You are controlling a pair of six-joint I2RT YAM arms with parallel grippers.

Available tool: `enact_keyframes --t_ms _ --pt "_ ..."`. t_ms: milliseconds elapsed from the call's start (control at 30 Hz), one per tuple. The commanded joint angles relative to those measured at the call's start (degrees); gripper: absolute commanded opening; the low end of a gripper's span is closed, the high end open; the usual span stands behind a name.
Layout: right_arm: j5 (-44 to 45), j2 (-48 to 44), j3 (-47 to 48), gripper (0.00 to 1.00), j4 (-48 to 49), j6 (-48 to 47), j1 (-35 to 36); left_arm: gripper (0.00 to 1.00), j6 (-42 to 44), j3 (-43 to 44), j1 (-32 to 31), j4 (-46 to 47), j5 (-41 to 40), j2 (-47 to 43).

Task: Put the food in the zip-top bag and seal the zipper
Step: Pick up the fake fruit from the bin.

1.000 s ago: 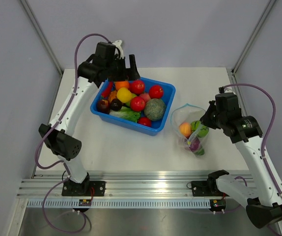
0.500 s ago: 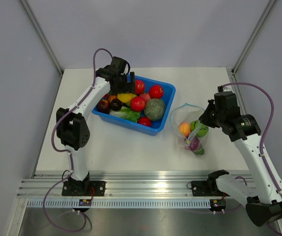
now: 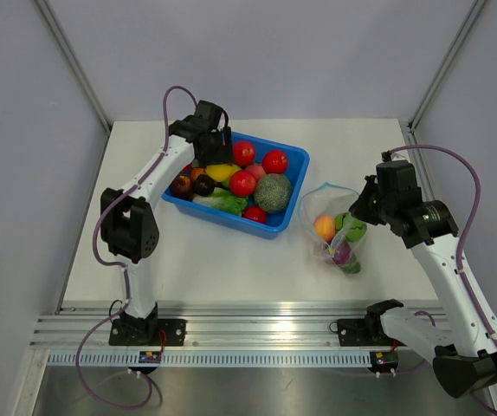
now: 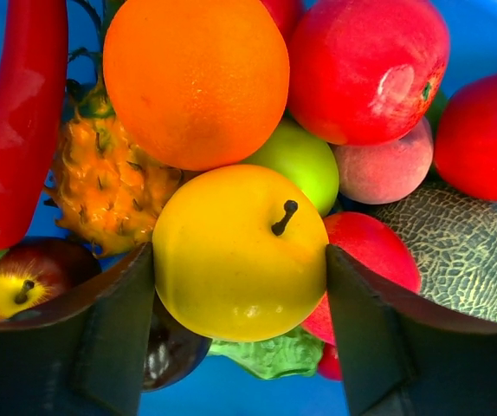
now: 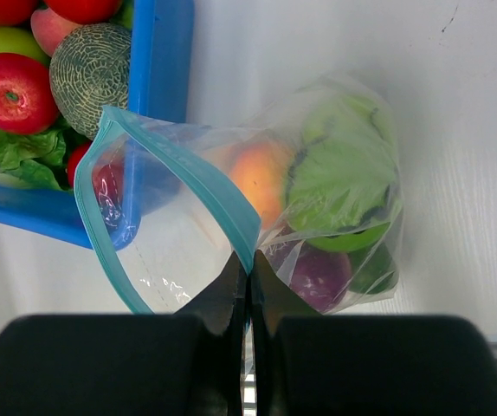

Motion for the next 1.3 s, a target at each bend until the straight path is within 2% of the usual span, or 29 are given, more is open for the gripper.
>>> enact_keyframes --t_ms 0,233,400,567,867,967,1100,1267 --pt "-0.62 -0.35 0.20 0.05 1.52 -0.51 -0.03 0.59 0.40 -0.41 0.33 2.06 -2.32 -2.11" --pt "-0.80 -0.52 0.20 0.05 1.61 -0.08 0.05 0.40 1.28 -3.04 -0.02 2.06 -0.83 -10.63" --pt "-1.41 -0.17 -0.50 0.05 2.48 0.28 0.05 0.33 3.82 -4.27 -2.56 1.18 -2.05 -16.43" --pt "-2.73 0.79 -0.59 0.05 3.63 0.45 -0.03 0.32 4.53 -4.98 -4.50 1.44 -1.45 -19.51" --pt "-2.29 0.45 -0.24 0.05 2.84 0.63 0.05 0.27 4.80 -5.50 -5.03 2.67 1.62 -18.20" --pt "-2.20 0.27 -0.24 0.05 2.58 0.72 -0.03 0.21 5.94 -6.64 -5.20 5.13 6.97 -18.81" --pt "-2.55 0.53 0.02 0.05 2.75 0.80 -0.03 0.20 6.99 -9.19 -6.61 9.96 14.96 -21.10" --pt "-3.34 1.32 0.20 0.05 3.45 0.63 0.05 0.19 7.35 -8.24 -10.64 11.29 19.99 -23.29"
